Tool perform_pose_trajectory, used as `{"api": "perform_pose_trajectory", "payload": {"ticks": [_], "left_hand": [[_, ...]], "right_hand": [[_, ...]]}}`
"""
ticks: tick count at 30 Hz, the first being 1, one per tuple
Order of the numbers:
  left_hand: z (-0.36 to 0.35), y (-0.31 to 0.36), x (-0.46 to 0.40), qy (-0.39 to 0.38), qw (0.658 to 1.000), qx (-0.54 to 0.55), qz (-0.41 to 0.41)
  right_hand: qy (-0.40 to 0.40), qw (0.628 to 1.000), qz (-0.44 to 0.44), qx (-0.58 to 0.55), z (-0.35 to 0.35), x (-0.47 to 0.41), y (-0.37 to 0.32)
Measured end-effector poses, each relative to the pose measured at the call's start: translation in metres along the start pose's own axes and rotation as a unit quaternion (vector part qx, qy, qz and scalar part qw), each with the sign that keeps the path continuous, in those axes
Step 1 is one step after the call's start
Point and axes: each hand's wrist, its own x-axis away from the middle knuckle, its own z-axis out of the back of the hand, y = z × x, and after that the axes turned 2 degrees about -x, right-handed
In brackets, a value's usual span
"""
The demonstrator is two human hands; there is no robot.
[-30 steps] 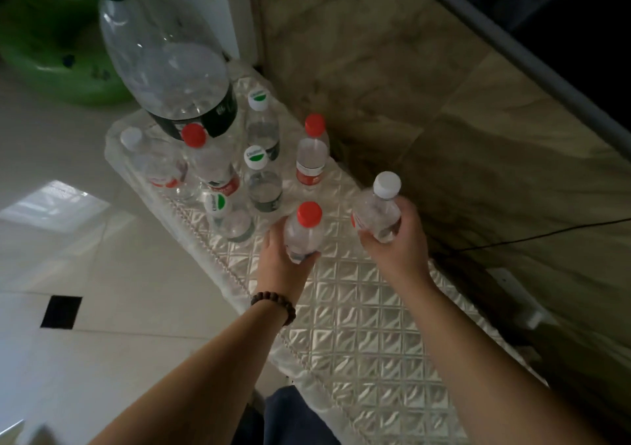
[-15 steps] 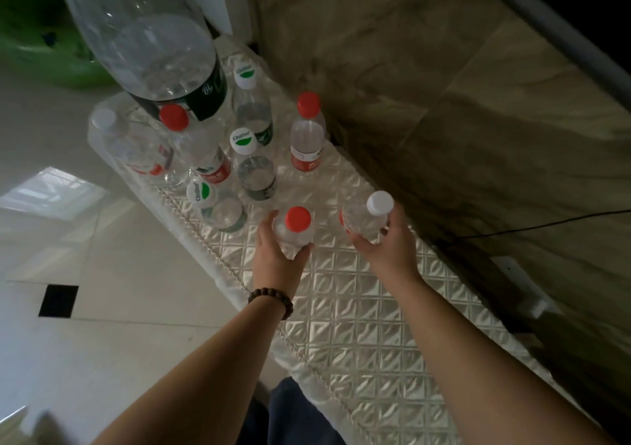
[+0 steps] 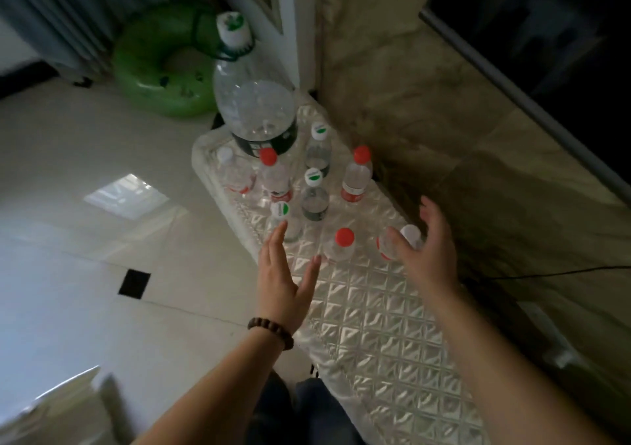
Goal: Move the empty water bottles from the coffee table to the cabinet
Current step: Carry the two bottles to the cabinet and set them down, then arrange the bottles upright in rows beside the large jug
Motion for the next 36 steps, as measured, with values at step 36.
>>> {"api": "perform_pose_trajectory", "payload": {"ticks": [36], "left_hand": [[0.064,-0.082,-0.233,0.031,0.995,-0.007,0.094]], "right_hand": [[-0.178,0.944,0.113,0.253,-0.192,-0.162,-0.153]]}}
